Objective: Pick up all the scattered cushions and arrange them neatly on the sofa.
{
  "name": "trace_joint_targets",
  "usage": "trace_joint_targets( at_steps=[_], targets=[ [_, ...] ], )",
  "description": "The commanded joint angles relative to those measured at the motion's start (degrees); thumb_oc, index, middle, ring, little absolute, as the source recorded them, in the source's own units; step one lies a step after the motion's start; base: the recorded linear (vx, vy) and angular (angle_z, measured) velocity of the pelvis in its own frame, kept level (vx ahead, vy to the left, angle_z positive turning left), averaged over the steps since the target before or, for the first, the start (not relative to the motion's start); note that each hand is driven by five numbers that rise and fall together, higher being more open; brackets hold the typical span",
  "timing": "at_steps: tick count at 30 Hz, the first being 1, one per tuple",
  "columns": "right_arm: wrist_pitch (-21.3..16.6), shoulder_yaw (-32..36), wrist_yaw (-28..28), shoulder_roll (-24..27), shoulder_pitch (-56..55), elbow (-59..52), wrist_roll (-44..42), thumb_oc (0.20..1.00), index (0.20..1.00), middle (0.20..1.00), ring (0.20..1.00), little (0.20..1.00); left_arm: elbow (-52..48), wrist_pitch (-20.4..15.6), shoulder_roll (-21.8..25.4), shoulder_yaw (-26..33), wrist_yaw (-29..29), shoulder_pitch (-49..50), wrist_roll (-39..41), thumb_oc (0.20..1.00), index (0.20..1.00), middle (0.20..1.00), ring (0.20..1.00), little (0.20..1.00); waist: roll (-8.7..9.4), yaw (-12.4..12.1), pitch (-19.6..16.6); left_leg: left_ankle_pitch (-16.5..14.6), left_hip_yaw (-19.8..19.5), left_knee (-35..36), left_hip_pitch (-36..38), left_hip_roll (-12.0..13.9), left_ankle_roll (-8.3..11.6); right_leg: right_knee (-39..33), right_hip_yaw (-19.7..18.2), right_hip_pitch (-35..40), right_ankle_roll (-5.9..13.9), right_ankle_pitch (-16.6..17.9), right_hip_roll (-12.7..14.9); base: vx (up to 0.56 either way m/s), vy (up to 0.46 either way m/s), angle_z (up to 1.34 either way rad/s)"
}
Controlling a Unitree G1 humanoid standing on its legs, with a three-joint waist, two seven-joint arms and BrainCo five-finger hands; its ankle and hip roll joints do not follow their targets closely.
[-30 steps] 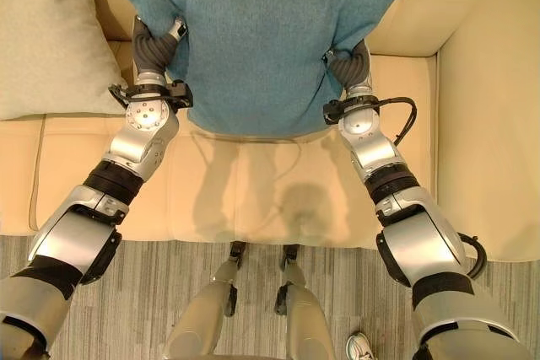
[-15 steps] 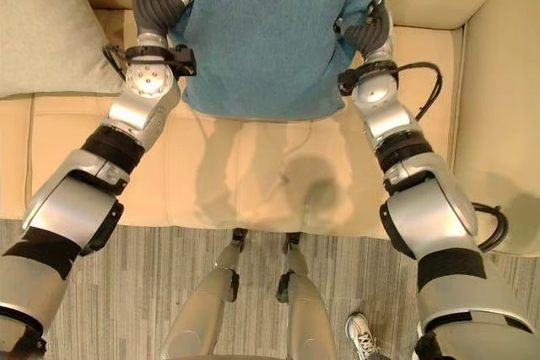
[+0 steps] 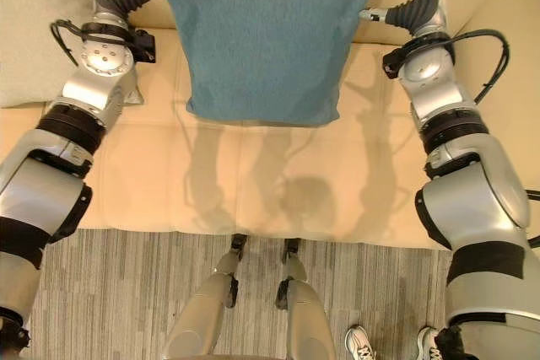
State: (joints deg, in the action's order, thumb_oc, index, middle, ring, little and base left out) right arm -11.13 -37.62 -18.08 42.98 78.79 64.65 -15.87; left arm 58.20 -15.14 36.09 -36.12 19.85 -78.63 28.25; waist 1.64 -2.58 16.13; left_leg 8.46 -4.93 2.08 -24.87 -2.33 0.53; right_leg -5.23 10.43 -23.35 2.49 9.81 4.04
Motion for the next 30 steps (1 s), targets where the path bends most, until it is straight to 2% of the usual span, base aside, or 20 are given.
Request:
trace_joint_targets(
  at_steps=[1, 5, 8, 9, 11, 12, 13, 15, 16, 17, 18, 19, 20, 21, 24, 25, 26, 28, 30],
  targets=[
    [-2.11, -2.26, 0.66, 4.26, 3.70, -0.48, 1.19, 1.000, 1.000, 1.000, 1.000, 1.000, 4.44, -0.95, 2.02, -1.82, -1.36, -6.42, -3.20, 1.000, 1.000, 1.000, 1.000, 1.000, -0.15, -0.41, -0.21, 0.59, 0.28, 2.44, 0.76, 2.21, 4.92, 0.23, 0.26, 0.21, 8.59, 0.59, 4.73, -0.05, 0.008, -0.02],
    [-2.15, -1.41, 1.15, 5.66, 1.80, -1.95, 1.00, 1.000, 1.000, 1.000, 1.000, 1.000, 3.19, -1.30, 4.68, -0.69, -1.79, -4.26, -3.20, 1.000, 1.000, 1.000, 1.000, 1.000, -0.37, -0.15, -0.38, 0.56, 0.53, 2.52, 1.71, 2.26, 4.89, 0.23, 0.28, 0.95, 8.51, 0.55, 4.72, -0.03, 0.001, -0.02],
    [-2.34, 1.07, 1.58, 7.26, -2.83, -6.55, 1.22, 1.000, 1.000, 1.000, 1.000, 1.000, -3.28, -2.36, 7.20, 2.69, -1.38, 1.30, -2.29, 1.000, 1.000, 1.000, 1.000, 1.000, -0.49, -0.23, -0.83, 0.36, 0.57, 2.53, 3.15, 2.22, 4.84, 0.23, 0.18, 2.32, 8.35, 0.26, 4.63, -0.01, -0.014, -0.05],
    [-2.60, 4.51, 2.18, 8.56, -9.01, -12.08, 1.75, 1.000, 1.000, 1.000, 1.000, 1.000, -12.90, -4.04, 9.06, 6.65, -1.09, 8.53, -1.78, 1.000, 1.000, 1.000, 1.000, 1.000, -0.42, -0.42, -1.15, 0.01, 0.52, 2.50, 4.48, 2.20, 4.71, 0.23, 0.38, 3.64, 8.16, -0.17, 4.48, 0.02, -0.030, -0.08],
    [-3.14, 10.08, 2.91, 8.27, -17.95, -18.09, 1.84, 1.000, 1.000, 1.000, 1.000, 1.000, -20.55, -4.58, 9.47, 11.64, -1.00, 17.74, -1.65, 1.000, 1.000, 1.000, 1.000, 1.000, -0.29, -0.33, -1.97, -0.34, 0.56, 2.52, 6.03, 2.29, 4.66, 0.23, 0.71, 5.24, 7.92, -0.65, 4.48, 0.04, -0.036, -0.06],
    [-2.99, 10.42, 2.85, 8.26, -18.64, -18.56, 2.00, 1.000, 1.000, 1.000, 1.000, 1.000, -20.99, -4.43, 9.47, 11.75, -0.89, 18.29, -1.80, 1.000, 1.000, 1.000, 1.000, 1.000, -0.26, -0.35, -2.13, -0.37, 0.54, 2.55, 6.18, 2.30, 4.66, 0.23, 0.74, 5.39, 7.93, -0.69, 4.48, 0.07, -0.040, 0.01],
    [-3.49, 17.07, 3.64, 7.00, -29.45, -25.93, 2.39, 1.000, 1.000, 1.000, 1.000, 1.000, -31.18, -5.34, 8.08, 18.11, -2.17, 29.87, -0.86, 1.000, 1.000, 1.000, 1.000, 1.000, -0.27, -0.27, -2.82, -0.80, 0.53, 2.66, 7.90, 2.53, 4.63, 0.23, 1.28, 7.23, 7.63, -1.38, 4.54, 0.08, -0.037, 0.03],
    [-3.57, 22.77, 5.19, 6.54, -40.43, -32.44, 4.74, 1.000, 1.000, 1.000, 1.000, 1.000, -37.95, -5.24, 6.91, 22.96, -3.99, 40.66, -1.08, 1.000, 1.000, 1.000, 1.000, 1.000, -0.05, -0.17, -4.11, -1.35, 0.46, 2.81, 9.78, 2.64, 4.64, 0.23, 1.65, 9.32, 7.46, -2.32, 4.53, 0.10, -0.037, 0.05],
    [-3.42, 23.01, 5.18, 6.52, -41.10, -32.92, 4.88, 1.000, 1.000, 1.000, 1.000, 1.000, -38.43, -5.07, 6.88, 23.11, -4.00, 41.28, -1.16, 1.000, 1.000, 1.000, 1.000, 1.000, -0.08, -0.17, -4.29, -1.39, 0.43, 2.84, 9.94, 2.66, 4.64, 0.23, 1.69, 9.48, 7.46, -2.38, 4.52, 0.07, -0.022, 0.09],
    [-4.03, 26.09, 6.11, 4.52, -46.34, -35.14, 4.16, 1.000, 1.000, 1.000, 1.000, 1.000, -40.98, -4.87, 5.46, 25.07, -5.02, 46.45, -1.46, 1.000, 1.000, 1.000, 1.000, 1.000, -0.12, -0.13, -4.86, -1.71, 0.49, 2.90, 10.98, 2.70, 4.59, 0.23, 1.95, 10.49, 7.41, -2.82, 4.56, 0.10, -0.030, 0.12],
    [-4.55, 31.59, 8.01, 2.63, -56.61, -41.93, 6.42, 1.000, 1.000, 1.000, 1.000, 1.000, -47.23, -4.47, 3.48, 29.60, -7.21, 57.00, -3.61, 1.000, 1.000, 1.000, 1.000, 1.000, 0.01, -0.13, -5.86, -2.07, 0.22, 2.91, 12.56, 2.73, 4.51, 0.23, 2.35, 12.23, 7.21, -3.64, 4.42, 0.13, -0.038, 0.09],
    [-4.90, 33.75, 9.03, 0.15, -61.14, -43.64, 6.03, 1.000, 1.000, 1.000, 1.000, 1.000, -48.45, -3.93, 1.87, 30.84, -8.12, 61.72, -4.53, 1.000, 1.000, 1.000, 1.000, 1.000, 0.03, -0.12, -6.50, -2.30, 0.13, 2.92, 13.39, 2.73, 4.46, 0.23, 2.58, 13.08, 7.16, -3.94, 4.26, 0.10, -0.030, 0.11],
    [-4.80, 33.91, 9.08, 0.08, -61.65, -43.99, 6.08, 1.000, 1.000, 1.000, 1.000, 1.000, -48.73, -3.84, 1.87, 30.83, -8.12, 62.11, -4.59, 1.000, 1.000, 1.000, 1.000, 1.000, 0.05, -0.14, -6.64, -2.35, 0.10, 2.92, 13.51, 2.73, 4.46, 0.23, 2.62, 13.22, 7.16, -3.99, 4.26, 0.06, -0.015, 0.07],
    [-5.27, 35.24, 10.40, -0.81, -65.65, -44.56, 6.42, 1.000, 1.000, 1.000, 1.000, 1.000, -49.91, -3.88, 1.57, 31.91, -9.58, 66.48, -5.95, 1.000, 1.000, 1.000, 1.000, 1.000, 0.05, -0.23, -7.22, -2.55, -0.02, 2.92, 14.36, 2.88, 4.43, 0.23, 3.04, 14.32, 7.08, -4.42, 4.24, 0.07, -0.019, 0.04],
    [-5.34, 37.66, 13.00, -5.59, -74.92, -45.24, 7.45, 1.000, 1.000, 1.000, 1.000, 1.000, -48.91, -3.11, -3.41, 34.39, -13.48, 77.30, -5.62, 1.000, 1.000, 1.000, 1.000, 1.000, 0.08, -0.48, -8.80, -2.97, -0.60, 2.92, 16.69, 2.89, 4.36, 0.23, 3.84, 16.99, 6.81, -5.38, 3.91, 0.08, -0.038, 0.09],
    [-4.96, 37.54, 13.70, -5.66, -77.79, -45.13, 10.12, 1.000, 1.000, 1.000, 1.000, 1.000, -47.75, -2.92, -4.36, 35.34, -14.64, 80.18, -6.29, 1.000, 1.000, 1.000, 1.000, 1.000, 0.12, -0.63, -9.28, -3.00, -0.89, 2.92, 17.33, 2.93, 4.37, 0.23, 3.95, 17.72, 6.75, -5.63, 3.64, 0.06, -0.034, 0.12],
    [-4.68, 37.06, 14.40, -7.34, -79.59, -43.90, 10.55, 1.000, 1.000, 1.000, 1.000, 1.000, -45.00, -2.20, -6.80, 35.69, -16.01, 82.91, -4.97, 1.000, 1.000, 1.000, 1.000, 1.000, 0.16, -0.76, -9.73, -3.05, -1.12, 2.92, 17.96, 3.00, 4.37, 0.23, 4.20, 18.56, 6.70, -5.81, 3.54, 0.05, -0.030, 0.09],
    [-4.39, 34.96, 15.65, -10.93, -82.86, -36.71, 11.05, 1.000, 1.000, 1.000, 1.000, 1.000, -34.36, -0.99, -9.88, 35.07, -17.24, 86.97, -9.01, 1.000, 1.000, 1.000, 1.000, 1.000, 0.24, -1.15, -11.31, -3.23, -1.37, 2.92, 19.76, 3.27, 4.19, 0.23, 4.67, 20.76, 6.64, -6.29, 3.25, 0.06, -0.024, 0.04],
    [-4.18, 34.15, 15.81, -11.91, -83.10, -34.32, 11.63, 1.000, 1.000, 1.000, 1.000, 1.000, -30.22, -0.82, -11.40, 35.48, -17.03, 87.75, -9.92, 1.000, 1.000, 1.000, 1.000, 1.000, 0.27, -1.31, -11.66, -3.36, -1.40, 2.92, 20.42, 3.36, 4.18, 0.23, 4.72, 21.57, 6.56, -6.51, 3.17, 0.02, -0.006, 0.01]
  ],
)
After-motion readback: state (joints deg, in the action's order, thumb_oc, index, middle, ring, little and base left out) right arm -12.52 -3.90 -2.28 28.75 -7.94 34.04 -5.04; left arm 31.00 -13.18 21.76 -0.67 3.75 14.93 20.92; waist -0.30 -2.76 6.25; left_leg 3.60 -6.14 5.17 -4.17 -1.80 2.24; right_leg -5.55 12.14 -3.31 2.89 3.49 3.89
